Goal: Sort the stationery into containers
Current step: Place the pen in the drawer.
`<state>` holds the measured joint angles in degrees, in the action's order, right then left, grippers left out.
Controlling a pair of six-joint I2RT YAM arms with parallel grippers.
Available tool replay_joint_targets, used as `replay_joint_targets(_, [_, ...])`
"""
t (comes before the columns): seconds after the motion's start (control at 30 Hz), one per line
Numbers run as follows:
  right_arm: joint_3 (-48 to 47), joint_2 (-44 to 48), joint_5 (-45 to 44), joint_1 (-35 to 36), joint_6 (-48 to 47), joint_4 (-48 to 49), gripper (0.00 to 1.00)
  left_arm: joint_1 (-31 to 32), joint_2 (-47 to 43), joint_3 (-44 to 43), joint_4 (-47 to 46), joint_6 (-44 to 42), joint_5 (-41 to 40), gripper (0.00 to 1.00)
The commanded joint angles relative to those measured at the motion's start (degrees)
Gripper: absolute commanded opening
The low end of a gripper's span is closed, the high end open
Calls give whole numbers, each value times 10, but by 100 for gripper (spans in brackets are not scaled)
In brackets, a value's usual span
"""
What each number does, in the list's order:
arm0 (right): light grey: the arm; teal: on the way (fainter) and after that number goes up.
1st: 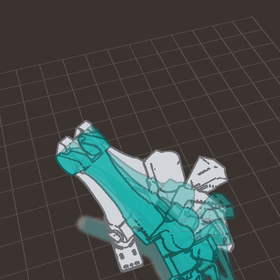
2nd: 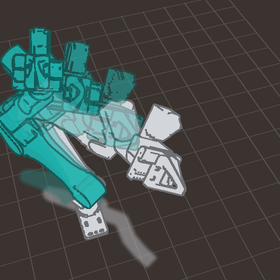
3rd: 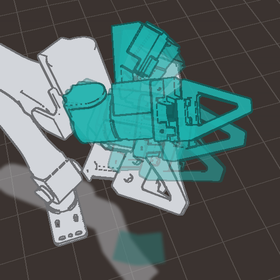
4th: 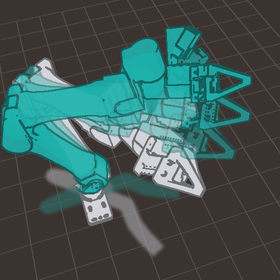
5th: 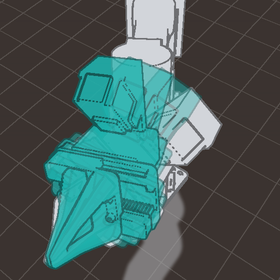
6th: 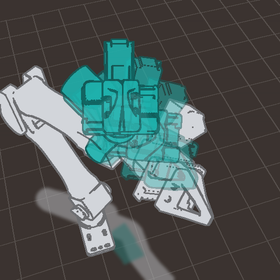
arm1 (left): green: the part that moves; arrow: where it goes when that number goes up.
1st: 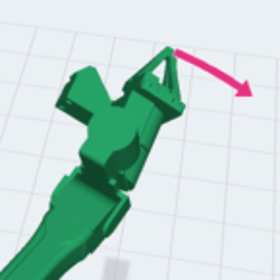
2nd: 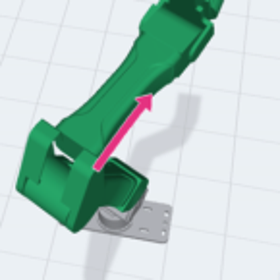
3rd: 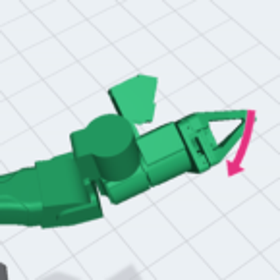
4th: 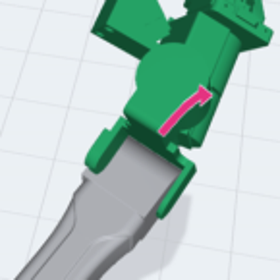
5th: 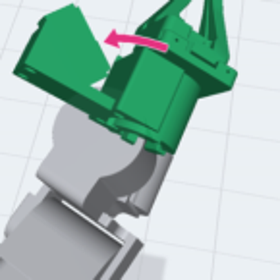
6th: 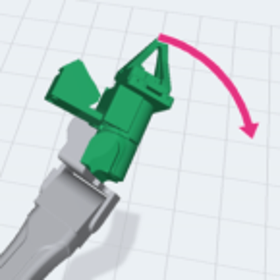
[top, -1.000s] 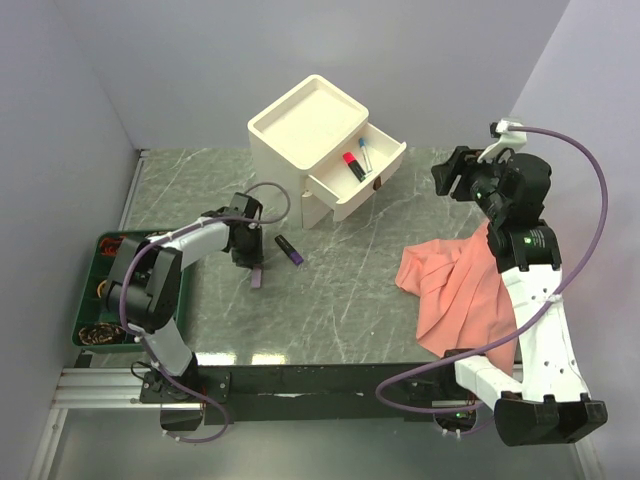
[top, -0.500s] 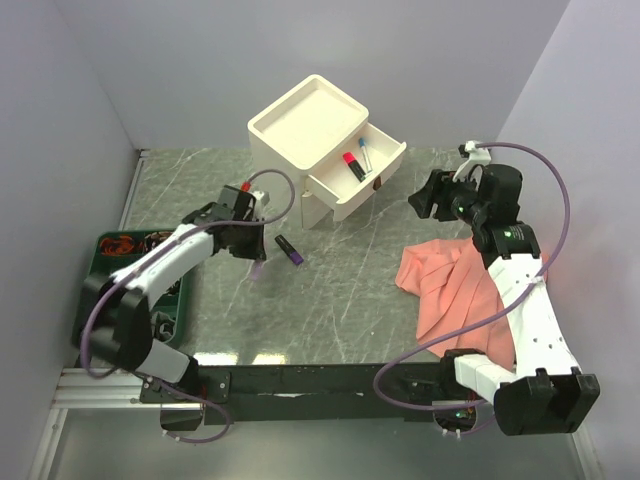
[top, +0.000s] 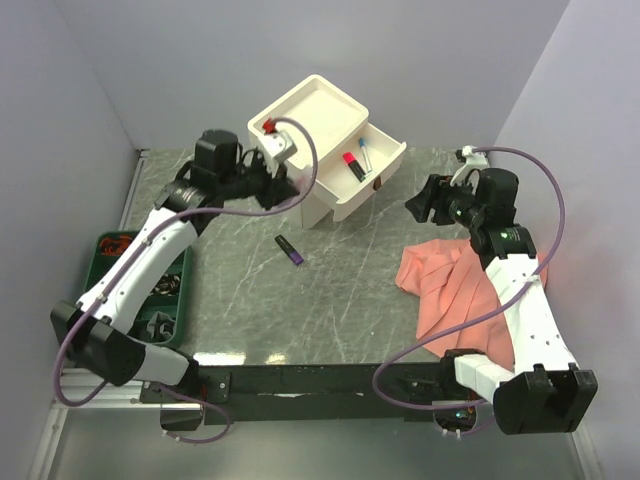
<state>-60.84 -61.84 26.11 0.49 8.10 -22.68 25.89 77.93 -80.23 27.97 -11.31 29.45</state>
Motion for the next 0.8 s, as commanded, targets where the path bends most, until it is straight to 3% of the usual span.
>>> replay_joint_targets(0.0, [5,8,-4,-20,7,27,72,14,51,-88,-113,-33,57,1])
replay_joint_targets(0.23, [16,12,-17,-36,20,34,72,32,160,-156,-244,28,51,1])
replay_joint_targets(0.57, [20,8,-6,-49,32,33,72,55,301,-280,-297,97,12,2])
replay_joint_targets(0.7, [20,9,-7,-52,28,27,72,61,332,-302,-301,105,-8,27])
replay_joint_targets(0.77, [20,10,-7,-55,28,28,73,65,338,-301,-303,104,-25,34])
